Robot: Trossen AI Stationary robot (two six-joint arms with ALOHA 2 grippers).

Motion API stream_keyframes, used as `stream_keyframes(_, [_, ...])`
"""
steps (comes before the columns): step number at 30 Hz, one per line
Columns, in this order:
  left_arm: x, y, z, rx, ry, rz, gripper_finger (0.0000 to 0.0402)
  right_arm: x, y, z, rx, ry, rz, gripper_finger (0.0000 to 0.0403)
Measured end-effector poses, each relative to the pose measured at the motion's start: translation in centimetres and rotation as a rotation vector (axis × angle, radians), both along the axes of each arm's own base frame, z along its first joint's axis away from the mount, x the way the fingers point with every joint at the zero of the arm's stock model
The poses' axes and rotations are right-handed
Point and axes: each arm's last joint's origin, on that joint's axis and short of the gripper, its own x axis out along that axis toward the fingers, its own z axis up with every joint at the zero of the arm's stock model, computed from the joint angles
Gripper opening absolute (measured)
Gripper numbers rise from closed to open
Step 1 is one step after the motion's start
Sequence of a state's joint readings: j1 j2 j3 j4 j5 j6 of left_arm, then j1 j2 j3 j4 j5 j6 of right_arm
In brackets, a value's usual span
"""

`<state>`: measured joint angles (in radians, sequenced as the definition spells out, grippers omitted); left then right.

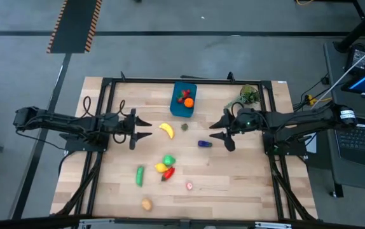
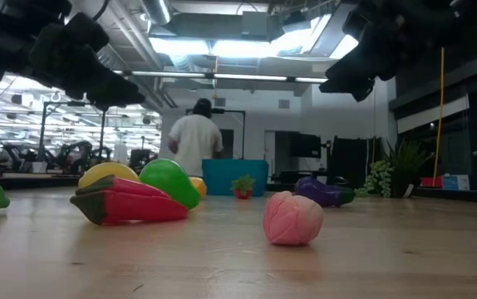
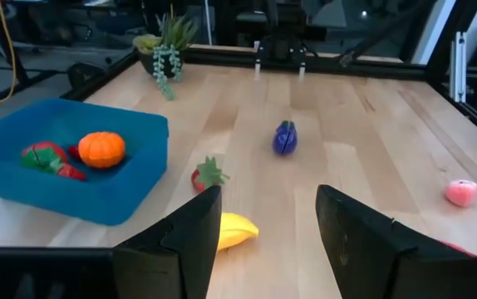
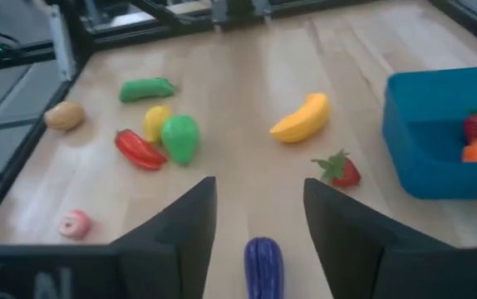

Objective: Pick and placing Produce into tupperware
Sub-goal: Put the eggplant into the blue bin

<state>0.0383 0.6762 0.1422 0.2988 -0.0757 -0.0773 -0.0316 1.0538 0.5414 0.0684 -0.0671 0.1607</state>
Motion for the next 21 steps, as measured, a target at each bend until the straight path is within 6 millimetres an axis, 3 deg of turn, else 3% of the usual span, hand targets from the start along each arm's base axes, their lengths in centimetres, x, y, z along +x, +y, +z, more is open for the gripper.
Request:
stream_keyframes(8, [-0.1,0.0,-0.2,-0.003,-0.001,0.001,0.019,2.1,1.2,-0.1,0.008,0.136,0.024,0.0248])
stream_keyframes(16, [-0.1,-0.1,-0.2,-0.003,0.0,-0.018,0.019,5.7,2.3,-1.7,-0.071,0.431,0.112,0.0252])
stream_keyframes(21, [-0.1,-0.1,-0.2,0.003,0.002,-0.022,0.019,7.6,2.3,-2.5,-0.082,0.523,0.121,0.0252])
